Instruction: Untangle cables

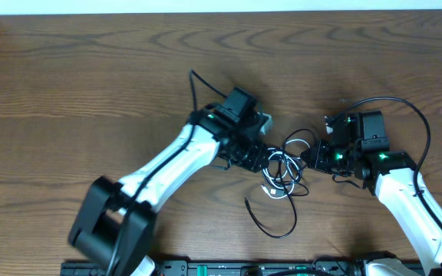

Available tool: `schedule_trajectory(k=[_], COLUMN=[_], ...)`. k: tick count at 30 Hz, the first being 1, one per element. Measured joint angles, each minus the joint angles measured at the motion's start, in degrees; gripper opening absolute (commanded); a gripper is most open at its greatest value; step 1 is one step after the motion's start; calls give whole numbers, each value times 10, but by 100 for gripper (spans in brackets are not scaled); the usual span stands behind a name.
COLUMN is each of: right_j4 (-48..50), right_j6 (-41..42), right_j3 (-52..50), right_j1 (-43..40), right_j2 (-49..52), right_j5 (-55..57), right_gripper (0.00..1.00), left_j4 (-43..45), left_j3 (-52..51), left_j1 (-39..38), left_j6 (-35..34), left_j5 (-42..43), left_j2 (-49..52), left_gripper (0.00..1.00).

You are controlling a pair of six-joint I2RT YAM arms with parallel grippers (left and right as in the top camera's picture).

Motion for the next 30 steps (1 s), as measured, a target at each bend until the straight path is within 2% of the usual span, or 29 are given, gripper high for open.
schedule_trajectory(k=[5,15,16,17,18,23,25,30], right_j4=[-3,-9,-9,-9,-9,-11,-52,-189], right_j6=[0,0,0,0,0,0,5,73], right_j3=[0,0,0,0,0,0,1,0], right_j1=[0,0,0,0,0,0,0,0], right_j2=[0,0,0,0,0,0,0,0], right_j5=[2,2,2,2,2,3,49,291], right_gripper=[1,1,1,1,1,1,1,1], left_j4=[30,86,86,86,85,88,82,32], left_j3=[0,0,0,0,0,0,0,0], left_j1=[-3,-3,-4,-5,-5,-7,-4,61], left_j6=[0,0,0,0,-1,-2,-2,-2], left_j5=[0,0,0,0,0,0,0,-2], left_j2=[52,95,103,108,111,117,117,47], left_gripper=[41,41,25,14,8,7,7,7])
